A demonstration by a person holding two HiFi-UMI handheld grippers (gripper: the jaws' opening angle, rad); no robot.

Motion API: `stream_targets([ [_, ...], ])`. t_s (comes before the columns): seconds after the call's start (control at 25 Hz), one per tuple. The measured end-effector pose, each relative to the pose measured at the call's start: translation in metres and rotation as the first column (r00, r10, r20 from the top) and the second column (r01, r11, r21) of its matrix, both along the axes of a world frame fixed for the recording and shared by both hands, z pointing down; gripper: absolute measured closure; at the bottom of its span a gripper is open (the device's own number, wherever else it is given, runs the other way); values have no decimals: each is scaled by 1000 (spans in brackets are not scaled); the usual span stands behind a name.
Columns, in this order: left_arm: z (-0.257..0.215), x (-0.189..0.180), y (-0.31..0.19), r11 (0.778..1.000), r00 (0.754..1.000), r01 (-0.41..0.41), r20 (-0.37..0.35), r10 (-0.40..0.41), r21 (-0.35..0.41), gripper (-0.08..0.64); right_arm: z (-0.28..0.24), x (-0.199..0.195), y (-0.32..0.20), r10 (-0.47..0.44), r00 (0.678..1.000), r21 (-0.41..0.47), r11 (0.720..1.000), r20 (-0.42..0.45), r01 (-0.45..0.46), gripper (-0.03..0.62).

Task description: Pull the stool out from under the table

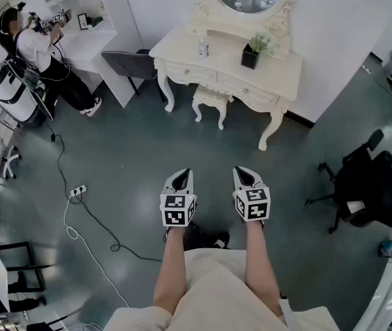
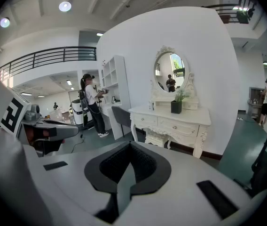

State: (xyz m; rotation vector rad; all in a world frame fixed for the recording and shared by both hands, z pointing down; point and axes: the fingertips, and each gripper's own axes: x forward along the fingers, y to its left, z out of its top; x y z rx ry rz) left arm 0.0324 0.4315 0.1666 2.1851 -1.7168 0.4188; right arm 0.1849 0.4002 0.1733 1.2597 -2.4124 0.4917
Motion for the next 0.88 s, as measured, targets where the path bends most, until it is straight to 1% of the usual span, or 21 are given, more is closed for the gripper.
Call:
stream_targets([
  [0.36,-1,-4,-2,1000,1000,0,-5,0,5,545,0,2,-3,16,1000,8,1000,-7,-16,549],
  [0.56,-3,-1,-2,1000,1000,0,-10,0,6,545,-4,6,-7,26,1000,13,1000,14,-26,549],
  [0.88,6,-13,-5,1000,999,18,-27,-19,-9,545,0,-6,-11,7,1000,6,1000,9,-7,548],
])
